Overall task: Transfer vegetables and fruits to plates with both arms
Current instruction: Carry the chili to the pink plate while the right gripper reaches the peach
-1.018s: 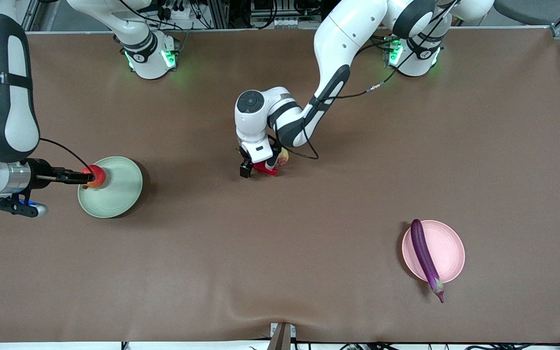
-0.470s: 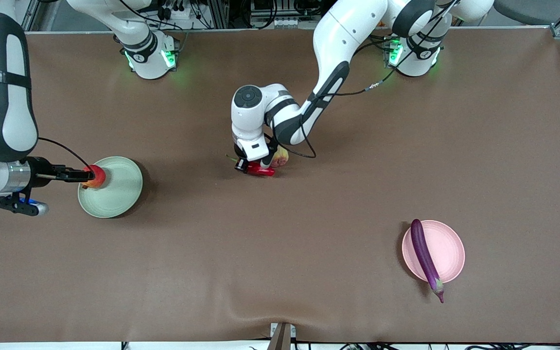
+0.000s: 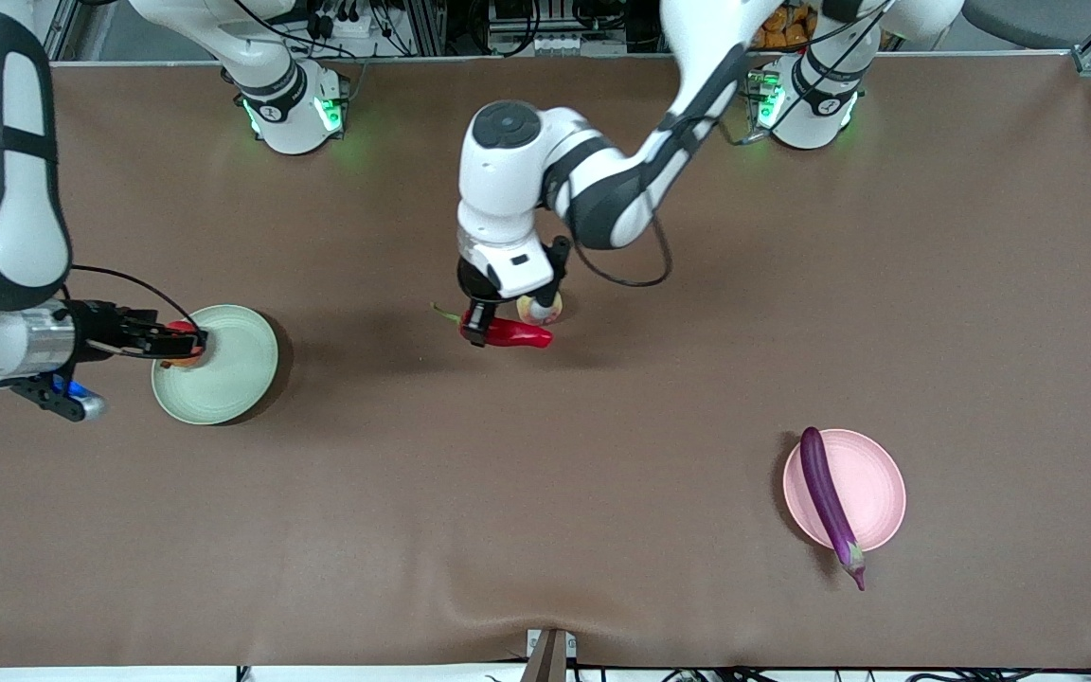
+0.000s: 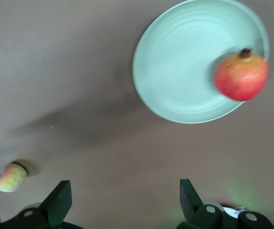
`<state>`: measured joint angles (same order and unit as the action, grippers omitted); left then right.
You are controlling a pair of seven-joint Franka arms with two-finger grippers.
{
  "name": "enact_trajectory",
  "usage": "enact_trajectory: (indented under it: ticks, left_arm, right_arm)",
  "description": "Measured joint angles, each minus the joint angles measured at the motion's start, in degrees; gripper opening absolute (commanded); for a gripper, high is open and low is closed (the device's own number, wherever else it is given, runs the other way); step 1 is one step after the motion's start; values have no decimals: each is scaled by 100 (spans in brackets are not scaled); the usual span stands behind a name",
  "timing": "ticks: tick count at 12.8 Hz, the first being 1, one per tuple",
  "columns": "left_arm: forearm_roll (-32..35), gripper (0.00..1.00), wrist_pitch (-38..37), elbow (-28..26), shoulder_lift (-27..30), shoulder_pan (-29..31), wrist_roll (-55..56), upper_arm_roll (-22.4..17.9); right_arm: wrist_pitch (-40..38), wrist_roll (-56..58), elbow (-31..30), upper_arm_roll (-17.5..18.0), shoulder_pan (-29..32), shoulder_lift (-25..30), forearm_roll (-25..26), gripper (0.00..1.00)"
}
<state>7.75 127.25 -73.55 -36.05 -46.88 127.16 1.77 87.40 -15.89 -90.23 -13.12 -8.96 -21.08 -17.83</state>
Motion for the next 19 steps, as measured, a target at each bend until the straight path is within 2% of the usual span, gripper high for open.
enact_trajectory:
  ticks: [4, 7, 10, 13, 17, 19]
  left_arm:
    - [-78, 0, -892, -69, 591, 776, -1439, 1]
    - [-88, 0, -1161, -103, 634, 1525, -2722, -9]
    - [-98, 0, -1205, -215, 624, 2362, -4207, 2]
    - [-109, 0, -1215, -372, 468, 2864, -5931, 8]
    - [-105, 0, -1218, -491, 137, 3171, -8088, 2]
    - [-59, 0, -1218, -514, -31, 3365, -8979, -12]
  right_arm:
    - [763, -1422, -29, 63, -1319, -42, -96, 100]
    - [1404, -2324, -61, 76, -2190, -211, -470, 100]
    - [1853, -3070, -82, 79, -2955, -511, -567, 100]
    - [2455, -3722, -110, 76, -3496, -938, -570, 100]
    - [3272, -4311, -116, 74, -3984, -1570, -571, 100]
    - [3443, -4526, -115, 72, -4159, -1735, -571, 100]
